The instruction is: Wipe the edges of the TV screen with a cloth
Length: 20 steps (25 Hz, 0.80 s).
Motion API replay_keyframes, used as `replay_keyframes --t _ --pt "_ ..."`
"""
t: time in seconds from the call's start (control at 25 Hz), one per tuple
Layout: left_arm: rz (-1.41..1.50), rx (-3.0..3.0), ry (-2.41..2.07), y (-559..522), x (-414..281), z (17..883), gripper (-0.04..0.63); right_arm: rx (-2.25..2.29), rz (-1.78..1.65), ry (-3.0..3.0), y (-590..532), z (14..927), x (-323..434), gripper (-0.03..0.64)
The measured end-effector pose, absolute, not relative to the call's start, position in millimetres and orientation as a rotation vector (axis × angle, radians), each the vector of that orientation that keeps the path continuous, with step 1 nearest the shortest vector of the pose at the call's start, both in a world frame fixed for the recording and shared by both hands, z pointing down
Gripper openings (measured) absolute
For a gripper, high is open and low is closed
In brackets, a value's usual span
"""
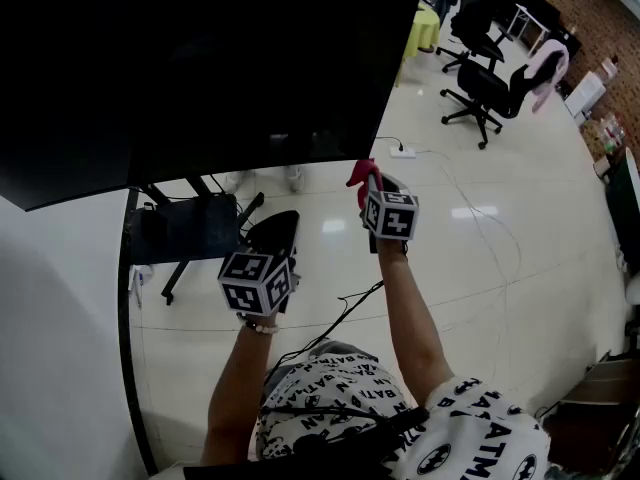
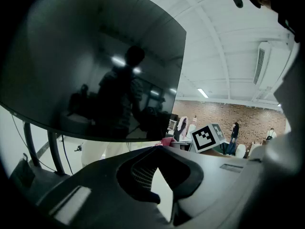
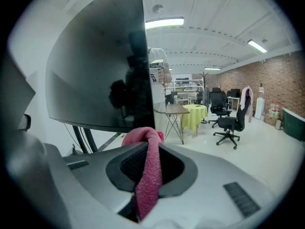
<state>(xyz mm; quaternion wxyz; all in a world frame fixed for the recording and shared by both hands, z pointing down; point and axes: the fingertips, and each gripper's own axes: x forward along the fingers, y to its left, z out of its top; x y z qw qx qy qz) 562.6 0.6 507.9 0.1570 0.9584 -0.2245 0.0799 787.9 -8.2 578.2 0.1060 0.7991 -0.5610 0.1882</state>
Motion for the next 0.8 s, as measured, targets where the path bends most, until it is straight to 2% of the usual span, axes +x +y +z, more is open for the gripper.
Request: replay_keyframes --t 0.44,0.8 --pt "0.206 2.707 -0.650 -2.9 542.9 504.3 0.006 2.376 0.635 -1.557 -29.2 584.6 807.1 0.054" --pt "0.199 2.681 -0.709 -10.7 527.3 507.5 0.006 2.298 0.629 -1.680 -56.5 571.2 777.1 0.054"
